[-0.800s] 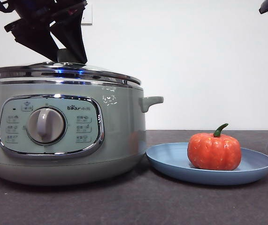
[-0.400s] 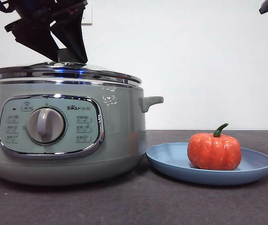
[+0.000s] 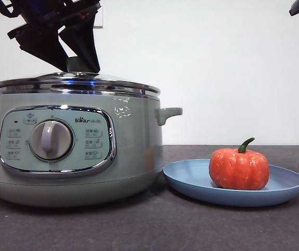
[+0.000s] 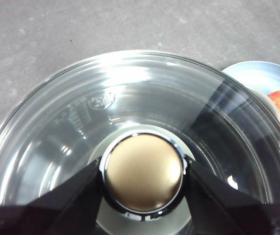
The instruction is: Take the pumpkin out from the steamer,put the pumpkin in the blue plate,close the lid
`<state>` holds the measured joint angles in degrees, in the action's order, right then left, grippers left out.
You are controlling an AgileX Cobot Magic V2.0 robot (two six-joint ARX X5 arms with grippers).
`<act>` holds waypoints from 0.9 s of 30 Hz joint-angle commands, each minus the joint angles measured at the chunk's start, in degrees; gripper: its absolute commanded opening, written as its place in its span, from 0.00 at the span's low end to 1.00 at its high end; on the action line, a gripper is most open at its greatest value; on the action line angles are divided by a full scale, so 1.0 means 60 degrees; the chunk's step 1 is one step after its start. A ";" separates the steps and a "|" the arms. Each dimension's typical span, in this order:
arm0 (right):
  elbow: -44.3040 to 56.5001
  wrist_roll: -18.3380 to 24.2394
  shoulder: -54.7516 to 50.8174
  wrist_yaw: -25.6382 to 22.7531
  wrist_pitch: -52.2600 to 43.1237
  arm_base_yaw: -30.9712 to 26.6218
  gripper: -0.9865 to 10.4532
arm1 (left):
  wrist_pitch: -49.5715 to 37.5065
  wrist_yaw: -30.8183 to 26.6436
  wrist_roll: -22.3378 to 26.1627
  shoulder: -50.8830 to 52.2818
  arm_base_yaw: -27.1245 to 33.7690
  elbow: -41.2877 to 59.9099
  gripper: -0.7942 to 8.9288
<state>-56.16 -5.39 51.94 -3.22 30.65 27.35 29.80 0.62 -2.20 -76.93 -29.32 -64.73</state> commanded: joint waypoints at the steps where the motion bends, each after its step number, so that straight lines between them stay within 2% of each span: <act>1: 0.0084 -0.0102 0.0004 -0.0033 -0.0018 0.0004 0.61 | 0.0004 -0.0029 -0.0091 0.0022 0.0004 -0.0018 0.07; 21: 0.0084 -0.0098 0.0004 -0.0029 -0.0015 0.0004 0.61 | 0.0372 -0.0076 0.0481 -0.0452 -0.0131 -0.0018 0.10; 22: 0.0084 -0.0098 0.0004 -0.0029 -0.0015 0.0004 0.61 | 0.0368 -0.0047 0.0481 -0.0452 -0.0131 -0.0018 0.15; 25: 0.0084 -0.0098 0.0000 -0.0029 -0.0018 0.0004 0.61 | 0.0364 -0.0029 0.0441 -0.0452 -0.0127 -0.0018 0.45; 27: 0.0084 -0.0098 0.0004 -0.0029 -0.0018 0.0004 0.61 | 0.0332 -0.0029 0.0408 -0.0452 -0.0127 -0.0018 0.51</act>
<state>-56.16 -5.39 51.94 -3.22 30.79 27.35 31.24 0.03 -0.45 -78.17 -29.80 -65.45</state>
